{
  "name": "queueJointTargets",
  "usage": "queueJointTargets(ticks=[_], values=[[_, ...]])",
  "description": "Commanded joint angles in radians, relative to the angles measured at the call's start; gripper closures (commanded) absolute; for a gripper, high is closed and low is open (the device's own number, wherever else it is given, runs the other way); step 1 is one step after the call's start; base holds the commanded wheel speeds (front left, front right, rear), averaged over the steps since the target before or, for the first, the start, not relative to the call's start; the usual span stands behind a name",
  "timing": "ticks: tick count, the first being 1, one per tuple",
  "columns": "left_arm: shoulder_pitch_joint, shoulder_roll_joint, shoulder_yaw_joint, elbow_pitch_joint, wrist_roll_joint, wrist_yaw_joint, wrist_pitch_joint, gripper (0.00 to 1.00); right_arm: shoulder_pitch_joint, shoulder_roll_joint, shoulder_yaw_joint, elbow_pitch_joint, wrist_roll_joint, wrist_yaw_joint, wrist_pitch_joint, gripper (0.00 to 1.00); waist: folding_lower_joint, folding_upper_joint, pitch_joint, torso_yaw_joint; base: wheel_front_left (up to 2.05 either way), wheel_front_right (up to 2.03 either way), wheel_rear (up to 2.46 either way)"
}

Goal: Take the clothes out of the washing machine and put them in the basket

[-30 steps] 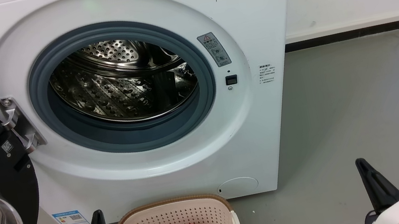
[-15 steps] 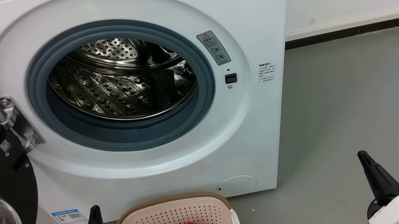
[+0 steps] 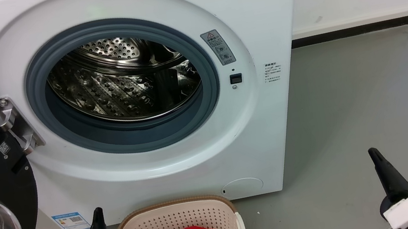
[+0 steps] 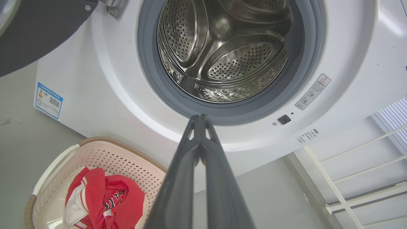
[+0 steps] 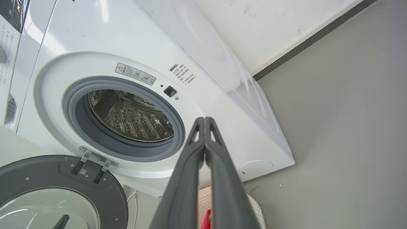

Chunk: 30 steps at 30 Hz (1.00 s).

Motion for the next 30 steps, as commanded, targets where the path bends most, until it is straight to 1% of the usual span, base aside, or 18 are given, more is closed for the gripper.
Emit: queueJointTargets(ticks=[1,13,14,30], values=[[-0.034,-0.001,0.007,-0.008,-0.029,-0.005,0.006,1.00,-0.036,-0.009,-0.003,-0.005,0.032,0.000,0.002,1.00,-0.0001,-0.0001,0.001,0.000,0.00,0.00,0.00],[-0.053,-0.005,0.018,0.004,-0.182,-0.018,0.039,1.00,-0.059,-0.010,-0.014,0.022,0.192,0.000,0.014,1.00,-0.0001,-0.0001,0.007,-0.001,0.00,0.00,0.00],[-0.055,-0.006,0.021,0.008,-0.218,-0.021,0.046,1.00,-0.063,-0.010,-0.017,0.028,0.228,0.000,0.016,1.00,-0.0001,-0.0001,0.009,-0.001,0.00,0.00,0.00],[-0.075,-0.011,0.035,0.021,-0.381,-0.032,0.080,1.00,-0.089,-0.010,-0.030,0.056,0.397,0.000,0.031,1.00,-0.0001,-0.0001,0.017,-0.002,0.00,0.00,0.00]])
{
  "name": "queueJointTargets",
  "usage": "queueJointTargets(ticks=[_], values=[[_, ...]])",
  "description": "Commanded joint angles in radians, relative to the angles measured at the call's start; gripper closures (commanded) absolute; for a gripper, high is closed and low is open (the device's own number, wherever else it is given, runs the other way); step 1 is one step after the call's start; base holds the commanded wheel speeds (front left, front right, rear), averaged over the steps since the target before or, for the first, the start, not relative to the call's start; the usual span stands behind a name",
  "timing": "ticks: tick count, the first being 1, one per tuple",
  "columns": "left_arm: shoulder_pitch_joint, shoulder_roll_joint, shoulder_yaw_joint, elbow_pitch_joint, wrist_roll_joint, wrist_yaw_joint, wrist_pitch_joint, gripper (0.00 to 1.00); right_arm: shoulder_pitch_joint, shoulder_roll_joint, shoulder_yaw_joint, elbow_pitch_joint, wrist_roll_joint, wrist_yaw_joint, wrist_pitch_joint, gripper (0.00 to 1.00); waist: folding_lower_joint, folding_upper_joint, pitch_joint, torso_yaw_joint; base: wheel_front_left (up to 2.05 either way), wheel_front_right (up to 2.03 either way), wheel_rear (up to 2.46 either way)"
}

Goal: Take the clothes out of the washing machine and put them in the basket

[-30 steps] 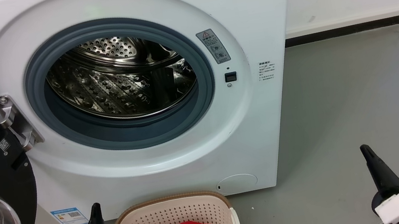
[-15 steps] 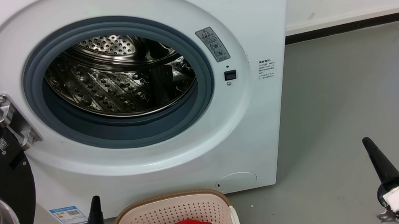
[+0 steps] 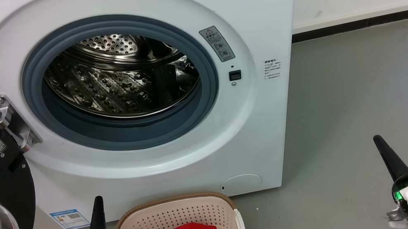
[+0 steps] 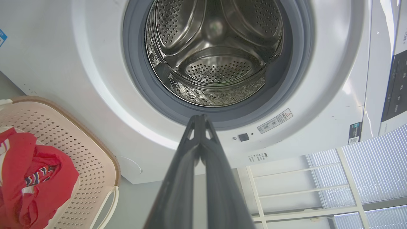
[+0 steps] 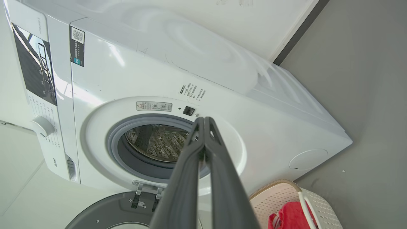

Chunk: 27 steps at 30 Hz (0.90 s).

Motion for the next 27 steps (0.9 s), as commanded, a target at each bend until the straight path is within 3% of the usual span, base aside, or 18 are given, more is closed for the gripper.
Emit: queueJointTargets(ticks=[1,27], values=[[-0.021,0.003,0.006,-0.005,-0.016,-0.005,0.005,1.00,-0.028,-0.006,-0.003,-0.001,0.017,0.000,0.003,1.00,-0.0001,-0.0001,0.000,0.000,0.00,0.00,0.00],[-0.051,-0.006,0.024,0.016,-0.261,-0.024,0.056,1.00,-0.066,-0.002,-0.027,0.041,0.266,0.000,0.027,1.00,-0.0001,-0.0001,0.015,-0.002,0.00,0.00,0.00]])
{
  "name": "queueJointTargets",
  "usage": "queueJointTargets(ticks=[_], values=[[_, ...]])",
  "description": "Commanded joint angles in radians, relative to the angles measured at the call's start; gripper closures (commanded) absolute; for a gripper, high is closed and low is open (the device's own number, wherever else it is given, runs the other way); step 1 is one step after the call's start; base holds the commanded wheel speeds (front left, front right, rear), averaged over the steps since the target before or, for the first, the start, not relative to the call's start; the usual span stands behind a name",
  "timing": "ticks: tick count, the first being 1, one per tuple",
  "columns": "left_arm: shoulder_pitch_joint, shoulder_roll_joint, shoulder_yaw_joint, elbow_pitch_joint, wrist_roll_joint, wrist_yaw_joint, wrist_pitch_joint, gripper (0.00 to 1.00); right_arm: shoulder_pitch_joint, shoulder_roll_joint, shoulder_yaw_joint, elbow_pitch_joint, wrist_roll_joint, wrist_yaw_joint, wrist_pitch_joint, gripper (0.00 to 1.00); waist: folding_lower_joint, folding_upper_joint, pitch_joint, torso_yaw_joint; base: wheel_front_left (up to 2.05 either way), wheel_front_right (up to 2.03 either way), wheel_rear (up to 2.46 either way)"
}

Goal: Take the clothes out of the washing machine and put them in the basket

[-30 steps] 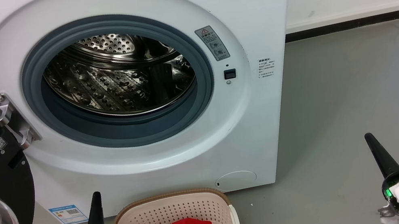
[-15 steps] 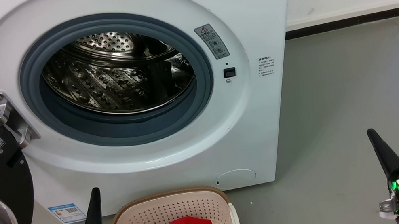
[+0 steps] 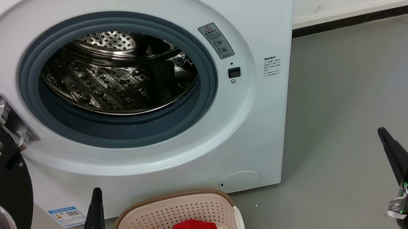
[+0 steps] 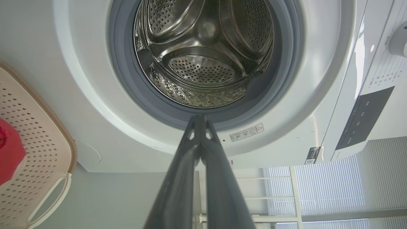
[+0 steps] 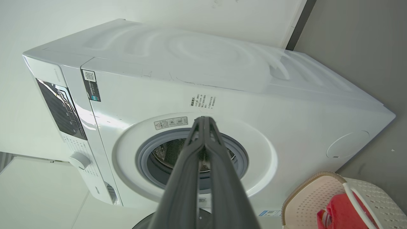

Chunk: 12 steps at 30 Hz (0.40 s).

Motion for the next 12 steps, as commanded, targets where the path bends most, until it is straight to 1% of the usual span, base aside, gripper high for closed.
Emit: queueJointTargets(ticks=[1,12], values=[[-0.019,-0.001,0.003,0.000,-0.016,-0.006,0.006,1.00,-0.028,-0.002,-0.003,0.001,0.017,0.000,0.004,1.00,0.0000,0.0000,0.000,0.000,0.00,0.00,0.00],[-0.029,-0.004,0.010,0.008,-0.101,-0.012,0.024,1.00,-0.038,0.000,-0.012,0.017,0.103,0.000,0.013,1.00,0.0000,0.0000,0.006,-0.001,0.00,0.00,0.00]])
